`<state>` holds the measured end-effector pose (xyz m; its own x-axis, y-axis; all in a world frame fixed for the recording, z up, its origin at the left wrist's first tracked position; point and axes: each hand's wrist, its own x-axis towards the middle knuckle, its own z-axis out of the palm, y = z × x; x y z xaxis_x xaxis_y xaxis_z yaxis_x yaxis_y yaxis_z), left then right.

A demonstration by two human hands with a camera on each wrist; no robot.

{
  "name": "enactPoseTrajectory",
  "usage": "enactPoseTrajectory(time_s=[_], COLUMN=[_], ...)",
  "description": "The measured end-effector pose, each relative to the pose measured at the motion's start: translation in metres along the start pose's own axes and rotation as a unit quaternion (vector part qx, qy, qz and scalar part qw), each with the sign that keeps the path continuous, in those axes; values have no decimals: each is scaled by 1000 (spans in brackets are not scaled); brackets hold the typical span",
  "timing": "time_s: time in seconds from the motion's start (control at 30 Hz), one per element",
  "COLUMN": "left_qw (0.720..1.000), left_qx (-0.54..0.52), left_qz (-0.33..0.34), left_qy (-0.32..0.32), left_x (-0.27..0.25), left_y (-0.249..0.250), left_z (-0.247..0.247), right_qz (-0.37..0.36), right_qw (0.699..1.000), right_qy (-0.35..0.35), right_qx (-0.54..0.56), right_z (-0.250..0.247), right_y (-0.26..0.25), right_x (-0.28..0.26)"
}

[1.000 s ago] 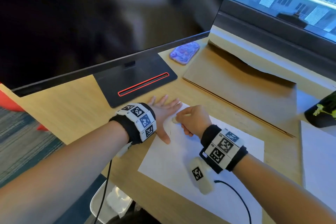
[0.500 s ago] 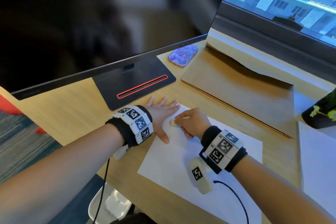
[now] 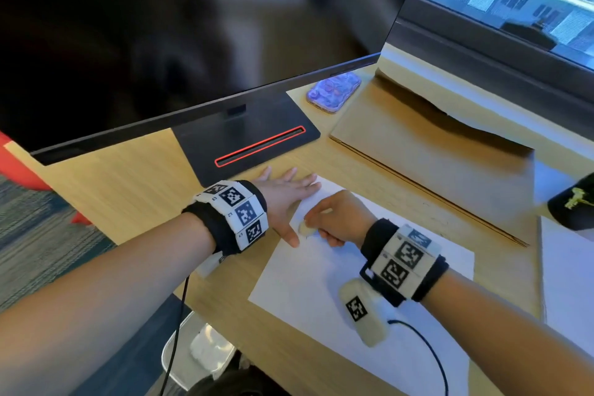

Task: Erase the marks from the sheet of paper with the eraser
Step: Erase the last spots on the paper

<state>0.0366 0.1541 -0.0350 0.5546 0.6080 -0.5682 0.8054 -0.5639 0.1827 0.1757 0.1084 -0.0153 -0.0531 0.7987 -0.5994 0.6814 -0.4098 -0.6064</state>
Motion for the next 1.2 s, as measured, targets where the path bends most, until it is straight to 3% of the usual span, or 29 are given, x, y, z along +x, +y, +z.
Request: enactPoseTrajectory(time_s=[0.13,0.3,0.4,0.47,0.63,0.8,0.97,1.13,1.2], left_qw=[1000,1000,1000,1000,999,1000,999,999,999], left_qx=[0,22,20,19,27,16,32,21,22], left_qz=[2,-8,-7,-7,-9,-9,-14,-14,-17], left_qy=[-7,-14,-20,-22,-25,-25,-31,-32,-30], left_x=[-1,-2,-1,-2,-1,-2,0,0,1], left_y=[1,3,3,3,3,4,3,4,3], left_z=[-2,-3,-5,-4,-3,-5,-3,-3,-3], right_qz=[6,-4,-6,-1,10,20,16,21,28], right_qw=[992,1000,994,991,1000,991,999,987,990], right_qy=[120,21,108,128,15,114,-3,119,97], right_qx=[30,-6,22,27,10,72,40,106,94], right_z=[-15,8,-7,-7,6,-9,4,-8,2], right_y=[-4,5,0,0,6,-1,6,2,4], right_x=[19,-7,13,18,-7,20,-7,15,7])
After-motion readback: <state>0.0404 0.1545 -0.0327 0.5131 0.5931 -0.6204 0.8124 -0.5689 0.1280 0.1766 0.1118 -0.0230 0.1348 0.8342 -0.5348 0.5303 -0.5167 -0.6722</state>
